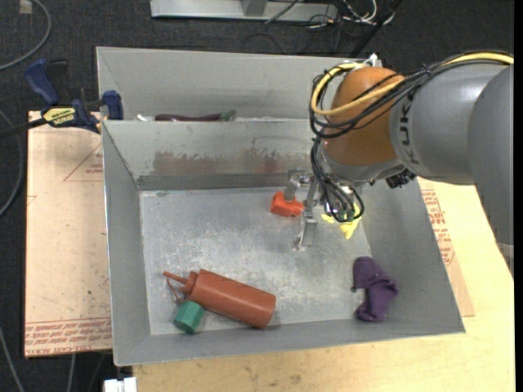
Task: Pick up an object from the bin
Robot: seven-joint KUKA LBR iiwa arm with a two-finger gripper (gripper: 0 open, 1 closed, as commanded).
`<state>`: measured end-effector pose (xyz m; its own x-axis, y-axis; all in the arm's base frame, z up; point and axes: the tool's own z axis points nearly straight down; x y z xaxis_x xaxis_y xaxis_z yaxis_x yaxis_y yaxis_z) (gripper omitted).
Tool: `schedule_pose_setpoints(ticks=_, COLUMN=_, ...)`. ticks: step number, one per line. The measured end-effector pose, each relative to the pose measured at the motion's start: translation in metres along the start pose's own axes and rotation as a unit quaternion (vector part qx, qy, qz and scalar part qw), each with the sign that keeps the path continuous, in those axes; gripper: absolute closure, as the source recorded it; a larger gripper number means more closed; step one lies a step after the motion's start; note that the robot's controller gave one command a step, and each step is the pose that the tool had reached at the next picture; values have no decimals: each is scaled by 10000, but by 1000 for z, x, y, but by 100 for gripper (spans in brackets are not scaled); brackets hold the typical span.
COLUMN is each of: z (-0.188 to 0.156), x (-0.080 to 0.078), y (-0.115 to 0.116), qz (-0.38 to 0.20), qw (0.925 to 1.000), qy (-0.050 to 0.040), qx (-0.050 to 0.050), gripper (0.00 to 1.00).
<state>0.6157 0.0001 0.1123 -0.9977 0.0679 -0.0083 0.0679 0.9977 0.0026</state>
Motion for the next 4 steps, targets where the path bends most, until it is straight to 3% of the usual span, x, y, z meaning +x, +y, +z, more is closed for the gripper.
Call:
schedule_pose_setpoints(ticks=1, z=27, x=-17, y=-1, qz=412, qw=9991, qy=28, qx=0, gripper=0)
schedule_pose_setpoints(ticks=2, z=-7, x=-32, y=-8, qz=1222, qw=9925, qy=-27, qx=-9, gripper=0)
schedule_pose_setpoints(ticks=3, z=42, x=-40, y=-9, qz=757, qw=9971, qy=18, qx=-1, gripper=0)
schedule_pose_setpoints(ticks=4, z=42, x=-30, y=-1, qz=1807, qw=9835, qy=-44, qx=-17, gripper=100)
